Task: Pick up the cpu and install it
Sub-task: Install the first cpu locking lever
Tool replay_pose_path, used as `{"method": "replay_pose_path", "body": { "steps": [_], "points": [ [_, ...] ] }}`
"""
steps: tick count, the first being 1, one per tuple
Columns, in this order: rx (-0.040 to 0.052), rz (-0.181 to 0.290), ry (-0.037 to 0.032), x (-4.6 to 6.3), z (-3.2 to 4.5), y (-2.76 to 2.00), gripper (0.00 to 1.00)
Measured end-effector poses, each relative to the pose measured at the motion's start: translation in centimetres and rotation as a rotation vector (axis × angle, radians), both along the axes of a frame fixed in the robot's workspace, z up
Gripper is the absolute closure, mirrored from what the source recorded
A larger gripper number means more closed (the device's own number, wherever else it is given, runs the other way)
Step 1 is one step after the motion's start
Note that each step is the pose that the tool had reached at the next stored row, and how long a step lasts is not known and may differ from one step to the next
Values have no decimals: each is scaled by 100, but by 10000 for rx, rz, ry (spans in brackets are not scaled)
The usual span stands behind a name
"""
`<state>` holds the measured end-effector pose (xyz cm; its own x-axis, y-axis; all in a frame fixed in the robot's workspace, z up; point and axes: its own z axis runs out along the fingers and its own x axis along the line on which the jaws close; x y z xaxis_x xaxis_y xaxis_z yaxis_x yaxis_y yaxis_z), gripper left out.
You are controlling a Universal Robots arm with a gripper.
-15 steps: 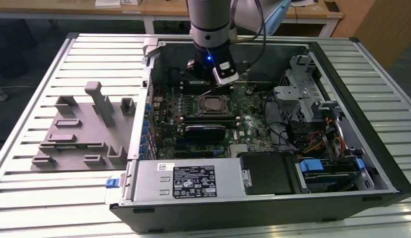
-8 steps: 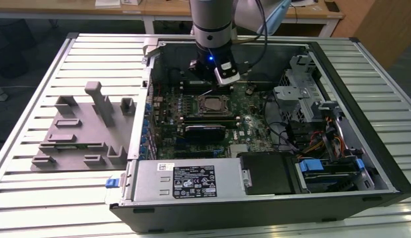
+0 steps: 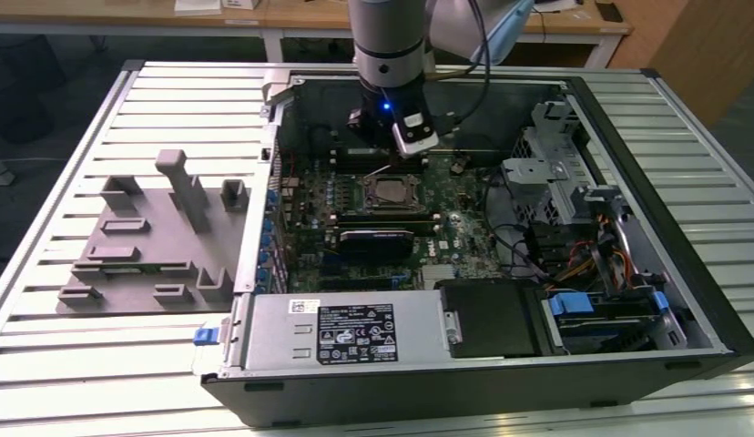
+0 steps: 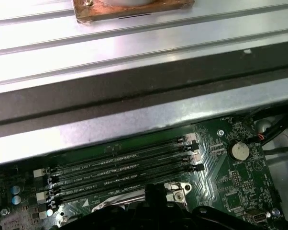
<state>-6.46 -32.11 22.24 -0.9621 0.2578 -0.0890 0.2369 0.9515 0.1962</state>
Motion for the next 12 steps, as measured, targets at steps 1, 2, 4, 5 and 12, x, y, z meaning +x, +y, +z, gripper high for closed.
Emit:
{"method": "replay_pose_path", "body": {
  "steps": [1,2,4,5,12],
  "points": [
    [1,-15,-9,0,-3,6,89],
    [3,-33,-23,0,-8,9,89],
    [1,-78,-73,0,-17,14,89],
    [0,-100,-104,0,-22,16,89],
    [0,-137,-149,0,-28,18,89]
  ]
}}
